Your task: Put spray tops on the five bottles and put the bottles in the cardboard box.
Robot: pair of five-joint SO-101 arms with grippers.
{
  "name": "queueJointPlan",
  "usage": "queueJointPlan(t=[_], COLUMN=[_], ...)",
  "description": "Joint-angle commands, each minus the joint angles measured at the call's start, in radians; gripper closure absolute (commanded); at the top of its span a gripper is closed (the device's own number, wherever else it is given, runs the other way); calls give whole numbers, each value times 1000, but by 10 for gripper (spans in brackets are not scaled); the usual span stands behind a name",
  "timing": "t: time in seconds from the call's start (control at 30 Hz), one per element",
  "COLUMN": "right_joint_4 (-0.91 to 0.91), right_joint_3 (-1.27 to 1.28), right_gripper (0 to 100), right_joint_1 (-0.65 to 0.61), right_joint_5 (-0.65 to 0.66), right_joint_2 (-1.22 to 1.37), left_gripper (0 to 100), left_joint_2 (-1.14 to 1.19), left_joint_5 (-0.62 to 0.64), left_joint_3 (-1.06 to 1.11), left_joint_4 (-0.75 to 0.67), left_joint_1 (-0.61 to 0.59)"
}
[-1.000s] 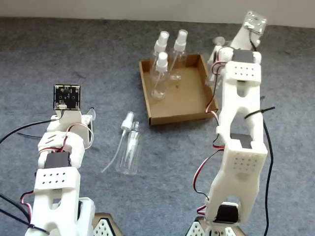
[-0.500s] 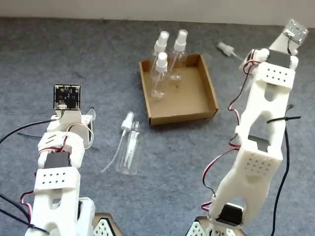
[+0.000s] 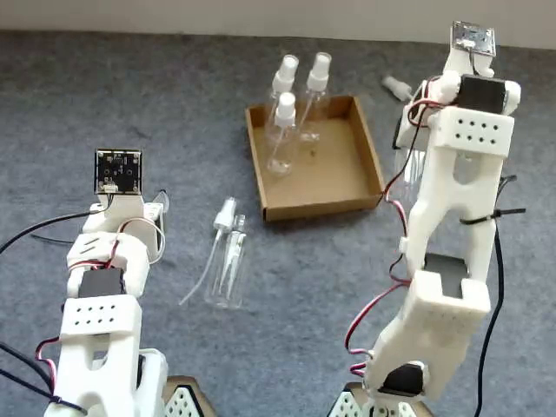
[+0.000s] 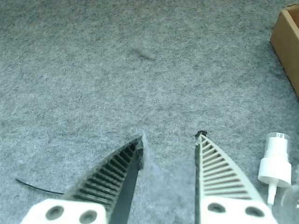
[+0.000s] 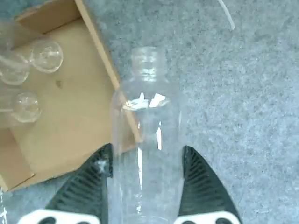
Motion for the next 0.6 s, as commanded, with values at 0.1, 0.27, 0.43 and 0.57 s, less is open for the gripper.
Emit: queueJointPlan(t=[0.1, 0.27, 0.43, 0.57], right_joint_4=[-13, -337, -621, -661], right_joint_3=[575, 1156, 1550, 1604], right_gripper=[994, 994, 994, 991], right_joint_1=[-259, -467, -634, -702], right_joint_5=[0, -5, -15, -98], right_joint_2=[-475, -774, -889, -874], left_gripper=[825, 825, 825, 825], left_joint_2=[-2, -2, -2, -2], left_joint_5=[11, 11, 11, 11], left_joint_3=[-5, -5, -4, -4], left_joint_4=[-20, -20, -20, -20], left_joint_1=[21, 21, 21, 21])
